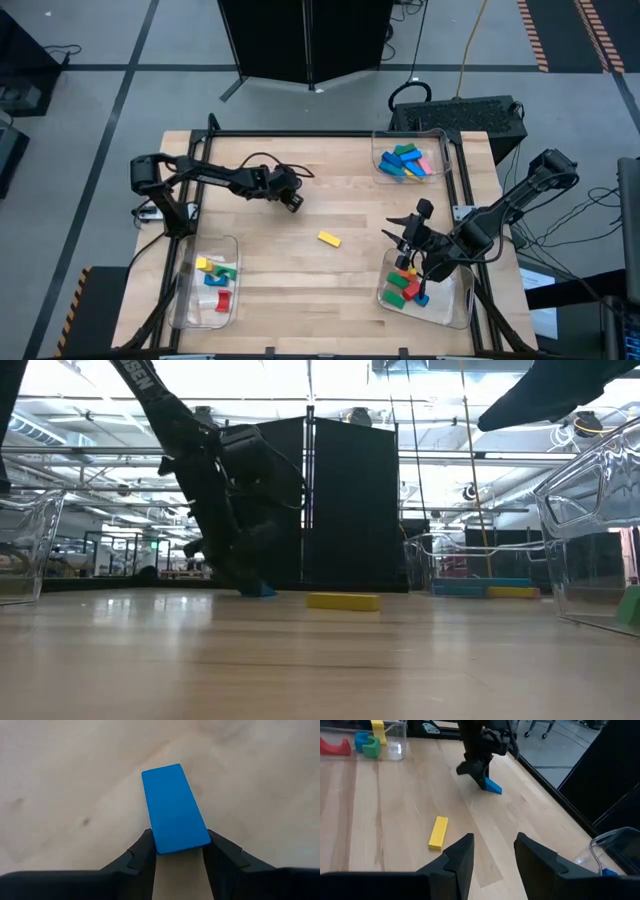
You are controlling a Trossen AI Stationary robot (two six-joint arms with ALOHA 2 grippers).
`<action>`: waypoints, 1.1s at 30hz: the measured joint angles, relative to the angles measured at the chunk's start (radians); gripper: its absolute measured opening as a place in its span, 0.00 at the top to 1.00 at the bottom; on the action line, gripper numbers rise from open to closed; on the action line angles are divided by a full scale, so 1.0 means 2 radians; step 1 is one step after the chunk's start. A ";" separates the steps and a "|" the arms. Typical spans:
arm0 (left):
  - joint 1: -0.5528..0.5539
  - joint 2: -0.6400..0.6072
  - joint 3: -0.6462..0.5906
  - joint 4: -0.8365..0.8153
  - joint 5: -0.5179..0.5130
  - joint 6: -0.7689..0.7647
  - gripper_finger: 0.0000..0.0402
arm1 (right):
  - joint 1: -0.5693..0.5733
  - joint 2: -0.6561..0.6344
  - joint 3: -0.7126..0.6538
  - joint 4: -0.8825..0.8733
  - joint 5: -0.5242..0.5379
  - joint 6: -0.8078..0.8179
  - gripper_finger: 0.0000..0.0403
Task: Sort blocks by size
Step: Put the blue triangle block into the bottom right transparent bin
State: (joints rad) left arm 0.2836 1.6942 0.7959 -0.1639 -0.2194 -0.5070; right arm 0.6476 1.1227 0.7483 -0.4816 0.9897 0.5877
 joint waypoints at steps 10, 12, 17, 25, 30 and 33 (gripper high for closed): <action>-0.017 -0.073 0.000 0.002 0.091 0.052 0.65 | -0.001 0.003 0.000 0.006 -0.015 -0.046 0.67; -0.023 -0.087 0.000 0.007 0.105 0.058 0.65 | -0.004 0.010 0.000 0.018 -0.014 -0.070 0.67; -0.040 -0.106 0.000 0.046 0.154 0.063 0.65 | -0.032 0.037 0.000 0.068 -0.045 -0.147 0.67; -0.069 -0.106 0.001 0.106 0.230 0.064 0.64 | -0.085 0.085 0.000 0.215 -0.080 -0.313 0.67; -0.084 -0.106 0.001 0.139 0.241 0.065 0.64 | -0.106 0.104 0.000 0.278 -0.120 -0.387 0.65; -0.091 -0.106 0.002 0.160 0.252 0.073 0.64 | -0.121 0.113 0.000 0.306 -0.152 -0.411 0.62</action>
State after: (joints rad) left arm 0.1018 1.4818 0.7994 0.1563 0.2847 -0.3618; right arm 0.4064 1.3497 0.7479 0.1295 0.6855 -0.2340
